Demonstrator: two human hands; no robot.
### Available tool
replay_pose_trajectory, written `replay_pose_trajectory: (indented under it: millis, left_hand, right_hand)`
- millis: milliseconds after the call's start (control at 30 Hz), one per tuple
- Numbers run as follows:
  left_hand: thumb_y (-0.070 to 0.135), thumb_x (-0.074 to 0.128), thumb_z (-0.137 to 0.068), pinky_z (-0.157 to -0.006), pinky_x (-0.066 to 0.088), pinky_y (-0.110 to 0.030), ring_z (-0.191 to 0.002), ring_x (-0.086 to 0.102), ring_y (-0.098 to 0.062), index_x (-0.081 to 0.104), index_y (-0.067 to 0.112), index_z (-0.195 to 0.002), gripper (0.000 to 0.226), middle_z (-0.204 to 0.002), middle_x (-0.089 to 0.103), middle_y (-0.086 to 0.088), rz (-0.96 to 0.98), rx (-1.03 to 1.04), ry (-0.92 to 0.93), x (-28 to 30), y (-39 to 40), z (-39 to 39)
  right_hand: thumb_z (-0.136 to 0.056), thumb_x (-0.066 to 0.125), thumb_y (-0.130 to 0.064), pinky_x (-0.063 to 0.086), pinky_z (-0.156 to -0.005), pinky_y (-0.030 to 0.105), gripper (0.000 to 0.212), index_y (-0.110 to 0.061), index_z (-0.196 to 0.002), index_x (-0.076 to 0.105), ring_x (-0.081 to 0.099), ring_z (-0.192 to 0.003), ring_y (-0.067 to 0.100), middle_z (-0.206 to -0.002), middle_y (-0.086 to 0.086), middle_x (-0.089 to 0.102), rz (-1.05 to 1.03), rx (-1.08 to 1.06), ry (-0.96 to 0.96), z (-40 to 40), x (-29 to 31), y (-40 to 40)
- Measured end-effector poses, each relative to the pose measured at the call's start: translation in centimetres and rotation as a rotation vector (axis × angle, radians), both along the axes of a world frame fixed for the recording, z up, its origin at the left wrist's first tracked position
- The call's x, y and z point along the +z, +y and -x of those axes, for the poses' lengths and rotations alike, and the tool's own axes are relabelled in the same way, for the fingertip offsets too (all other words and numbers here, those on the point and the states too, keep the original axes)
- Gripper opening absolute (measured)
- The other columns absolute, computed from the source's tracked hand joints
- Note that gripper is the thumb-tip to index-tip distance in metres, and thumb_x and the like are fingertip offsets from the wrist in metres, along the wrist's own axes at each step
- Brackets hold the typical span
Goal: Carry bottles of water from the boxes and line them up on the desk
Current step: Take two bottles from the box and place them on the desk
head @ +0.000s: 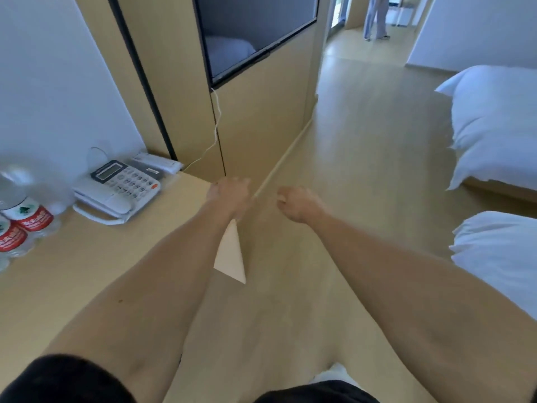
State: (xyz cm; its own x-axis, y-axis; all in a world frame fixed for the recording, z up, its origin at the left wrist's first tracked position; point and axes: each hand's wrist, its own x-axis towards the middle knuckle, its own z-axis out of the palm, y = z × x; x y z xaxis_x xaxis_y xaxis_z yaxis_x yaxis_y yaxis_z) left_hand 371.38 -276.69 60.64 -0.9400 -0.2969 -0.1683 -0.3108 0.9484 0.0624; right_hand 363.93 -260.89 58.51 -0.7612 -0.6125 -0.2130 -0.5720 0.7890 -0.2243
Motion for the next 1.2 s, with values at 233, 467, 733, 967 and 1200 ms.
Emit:
replay_pose_trajectory:
  millis: [233,467,733,967,1200]
  left_hand:
    - [0.045,0.038,-0.104,-0.114,0.035,-0.042,-0.141,0.040,-0.032,0.036,0.020,-0.154,0.056,-0.156,0.042,-0.011,-0.037,-0.219,-0.059,-1.9,13.6,11.0]
    - [0.043,0.043,-0.103,-0.114,0.035,-0.043,-0.139,0.044,-0.032,0.044,0.021,-0.149,0.051,-0.152,0.046,-0.012,-0.057,-0.301,-0.063,-3.1,24.4,20.2]
    - [0.038,0.045,-0.100,-0.116,0.031,-0.045,-0.140,0.041,-0.032,0.043,0.028,-0.149,0.050,-0.153,0.045,-0.007,-0.060,-0.363,-0.109,-4.3,30.6,27.6]
    - [0.037,0.043,-0.101,-0.115,0.029,-0.044,-0.141,0.038,-0.032,0.041,0.027,-0.150,0.050,-0.154,0.042,-0.006,-0.062,-0.384,-0.148,-5.4,30.8,35.7]
    - [0.037,0.043,-0.101,-0.117,0.026,-0.042,-0.145,0.035,-0.033,0.040,0.028,-0.151,0.050,-0.157,0.039,-0.006,-0.120,-0.389,-0.128,-6.0,28.2,48.5]
  right_hand:
    - [-0.103,0.044,-0.034,0.037,-0.112,0.040,0.048,-0.015,-0.147,0.043,0.044,-0.136,0.034,-0.147,0.015,0.050,0.001,-0.283,-0.078,7.7,-2.0,15.3]
    - [-0.104,0.041,-0.041,0.036,-0.112,0.040,0.051,-0.018,-0.150,0.039,0.041,-0.139,0.032,-0.152,0.013,0.043,-0.080,-0.428,-0.116,13.9,-2.4,27.9]
    - [-0.103,0.041,-0.042,0.036,-0.112,0.039,0.055,-0.020,-0.153,0.033,0.040,-0.139,0.030,-0.154,0.012,0.039,-0.132,-0.493,-0.158,19.4,-1.7,34.4]
    - [-0.103,0.042,-0.042,0.037,-0.110,0.038,0.055,-0.023,-0.153,0.032,0.041,-0.138,0.028,-0.155,0.010,0.036,-0.130,-0.533,-0.175,26.1,-2.2,34.9]
    - [-0.103,0.040,-0.042,0.037,-0.110,0.040,0.054,-0.023,-0.153,0.031,0.042,-0.137,0.029,-0.153,0.011,0.038,-0.188,-0.596,-0.178,37.7,-2.1,32.2]
